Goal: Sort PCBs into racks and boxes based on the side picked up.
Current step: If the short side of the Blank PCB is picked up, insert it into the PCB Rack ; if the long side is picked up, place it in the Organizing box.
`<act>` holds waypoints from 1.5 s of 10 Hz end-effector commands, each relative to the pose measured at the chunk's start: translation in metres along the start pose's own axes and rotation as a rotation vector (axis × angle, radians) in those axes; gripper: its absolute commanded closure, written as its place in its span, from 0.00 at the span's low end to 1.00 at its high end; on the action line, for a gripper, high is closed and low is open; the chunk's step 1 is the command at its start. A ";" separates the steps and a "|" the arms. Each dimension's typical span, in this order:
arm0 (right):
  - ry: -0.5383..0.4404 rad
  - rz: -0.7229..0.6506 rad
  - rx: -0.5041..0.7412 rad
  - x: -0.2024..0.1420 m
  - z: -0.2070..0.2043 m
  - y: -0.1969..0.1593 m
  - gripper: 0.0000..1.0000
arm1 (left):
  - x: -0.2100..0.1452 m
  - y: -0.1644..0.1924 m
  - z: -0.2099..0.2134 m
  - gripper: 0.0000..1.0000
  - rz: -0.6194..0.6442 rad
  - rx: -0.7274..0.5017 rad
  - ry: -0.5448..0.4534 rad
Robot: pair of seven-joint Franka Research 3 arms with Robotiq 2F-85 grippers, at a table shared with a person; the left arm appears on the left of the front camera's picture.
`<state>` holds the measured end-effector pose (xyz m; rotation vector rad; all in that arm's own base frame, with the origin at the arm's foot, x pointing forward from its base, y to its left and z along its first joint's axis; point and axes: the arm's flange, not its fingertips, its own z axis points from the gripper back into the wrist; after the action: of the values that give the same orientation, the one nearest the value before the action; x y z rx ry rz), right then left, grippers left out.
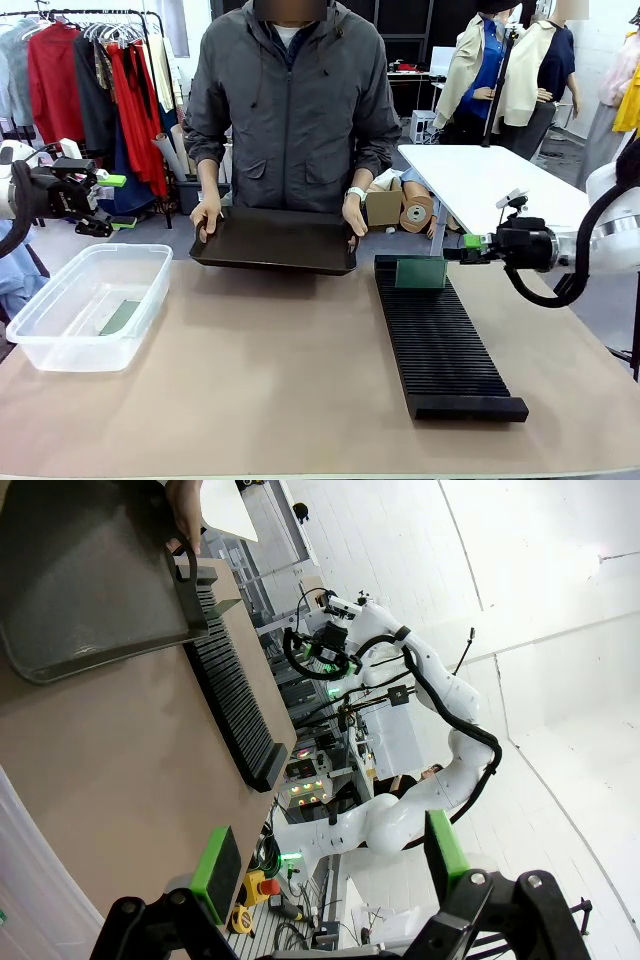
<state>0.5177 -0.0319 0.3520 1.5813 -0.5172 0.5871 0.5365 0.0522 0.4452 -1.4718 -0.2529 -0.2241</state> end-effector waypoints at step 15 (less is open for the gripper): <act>0.097 -0.404 -0.012 0.000 -0.013 0.100 0.00 | -0.002 -0.003 0.000 0.04 -0.004 0.010 0.002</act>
<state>0.4509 -0.0279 0.4285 1.5844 -0.0998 0.3310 0.5365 0.0522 0.4452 -1.4717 -0.2530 -0.2241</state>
